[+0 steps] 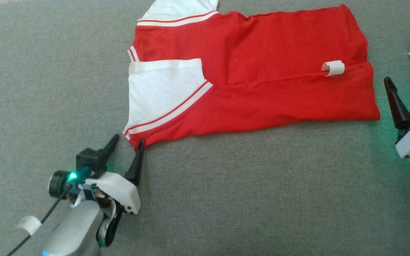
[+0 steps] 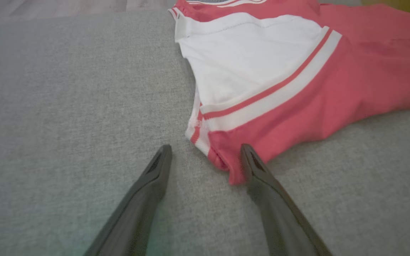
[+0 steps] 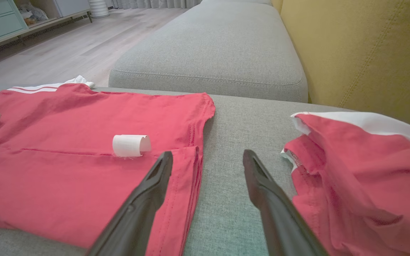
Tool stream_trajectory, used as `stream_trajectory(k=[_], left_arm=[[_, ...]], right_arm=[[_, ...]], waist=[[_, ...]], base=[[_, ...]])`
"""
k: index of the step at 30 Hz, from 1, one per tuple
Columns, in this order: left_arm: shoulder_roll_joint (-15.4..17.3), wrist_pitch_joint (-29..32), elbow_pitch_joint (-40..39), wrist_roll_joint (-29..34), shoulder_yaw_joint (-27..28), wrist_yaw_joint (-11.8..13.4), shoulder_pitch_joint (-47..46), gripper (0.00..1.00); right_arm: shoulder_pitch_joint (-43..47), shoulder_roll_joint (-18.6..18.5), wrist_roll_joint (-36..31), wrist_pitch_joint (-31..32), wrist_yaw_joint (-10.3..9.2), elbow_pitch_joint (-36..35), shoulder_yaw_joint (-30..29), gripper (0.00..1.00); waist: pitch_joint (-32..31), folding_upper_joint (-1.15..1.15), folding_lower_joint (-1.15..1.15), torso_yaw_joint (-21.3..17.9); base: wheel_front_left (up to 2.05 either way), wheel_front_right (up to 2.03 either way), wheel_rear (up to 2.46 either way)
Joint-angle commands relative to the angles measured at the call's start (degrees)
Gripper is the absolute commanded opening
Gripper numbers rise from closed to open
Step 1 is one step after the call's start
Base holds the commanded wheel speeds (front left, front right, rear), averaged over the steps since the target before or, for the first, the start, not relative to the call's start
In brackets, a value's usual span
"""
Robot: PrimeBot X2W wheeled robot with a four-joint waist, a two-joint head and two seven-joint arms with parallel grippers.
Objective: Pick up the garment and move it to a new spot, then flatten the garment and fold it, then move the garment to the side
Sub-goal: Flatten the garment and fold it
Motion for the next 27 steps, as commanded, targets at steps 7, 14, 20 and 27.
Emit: stream_trajectory(k=[7,14,20,27], left_arm=[[3.3,2.8,-4.8,-0.3,1.0,1.6,1.4,0.53],[3.3,2.9,-7.2,-2.0,0.5,-1.2,1.7,0.0],[4.2,0.9,-8.5,-1.7,0.4,-2.4,1.6,0.0],[5.5,0.3,-9.7,-0.8,0.6,-1.4,1.4,0.0]], right_arm=[[1.3,-0.8,0.4,-0.9,-0.05,-0.5,1.0,1.0],[1.2,-0.4,0.9,-0.7,-0.05,0.6,1.9,1.0],[1.9,0.8,2.4,1.3,-0.05,2.0,3.8,1.0],[2.4,2.8,4.2,4.9,-0.05,5.3,4.3,1.0]], waist=[[0.0,0.0,0.0,0.5],[-0.3,0.0,0.0,1.0],[-1.0,0.0,0.0,1.6],[-1.3,0.0,0.0,2.1]], base=[[0.0,0.0,0.0],[0.0,0.0,0.0],[0.0,0.0,0.0],[0.0,0.0,0.0]])
